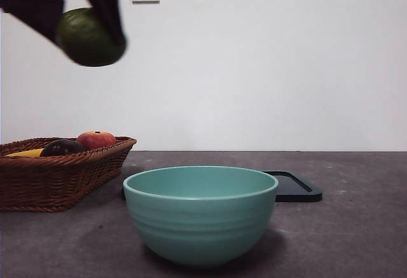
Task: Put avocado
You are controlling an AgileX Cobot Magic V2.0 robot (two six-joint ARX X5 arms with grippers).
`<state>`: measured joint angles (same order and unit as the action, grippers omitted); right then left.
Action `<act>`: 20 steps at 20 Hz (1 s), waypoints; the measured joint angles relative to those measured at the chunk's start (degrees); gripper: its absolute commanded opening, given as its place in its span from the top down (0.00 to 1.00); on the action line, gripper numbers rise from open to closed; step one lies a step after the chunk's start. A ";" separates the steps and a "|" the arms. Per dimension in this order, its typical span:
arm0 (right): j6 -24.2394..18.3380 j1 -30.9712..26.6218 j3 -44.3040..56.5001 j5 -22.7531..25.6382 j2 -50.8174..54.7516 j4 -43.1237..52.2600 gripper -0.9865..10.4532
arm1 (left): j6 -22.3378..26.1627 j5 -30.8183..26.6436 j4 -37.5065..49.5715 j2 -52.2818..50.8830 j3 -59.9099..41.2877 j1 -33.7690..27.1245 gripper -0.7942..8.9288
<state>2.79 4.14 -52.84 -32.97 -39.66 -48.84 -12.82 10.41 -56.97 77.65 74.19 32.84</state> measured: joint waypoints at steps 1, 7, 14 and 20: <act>-0.02 0.00 0.00 0.00 0.00 0.00 0.45 | -0.24 0.00 0.59 0.39 0.00 2.36 0.70; 0.00 0.00 0.00 0.00 0.00 0.00 0.45 | -1.60 -0.04 5.44 7.98 0.00 14.36 0.70; 0.00 0.00 0.00 0.00 0.00 0.00 0.45 | -1.68 -4.33 6.16 19.26 0.00 20.50 0.70; 0.02 0.00 0.00 0.00 0.00 0.00 0.45 | -1.46 -4.48 7.63 25.24 0.00 20.87 0.70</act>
<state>2.81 4.14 -52.84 -32.97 -39.66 -48.84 -14.28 5.93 -49.34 102.89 74.19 53.71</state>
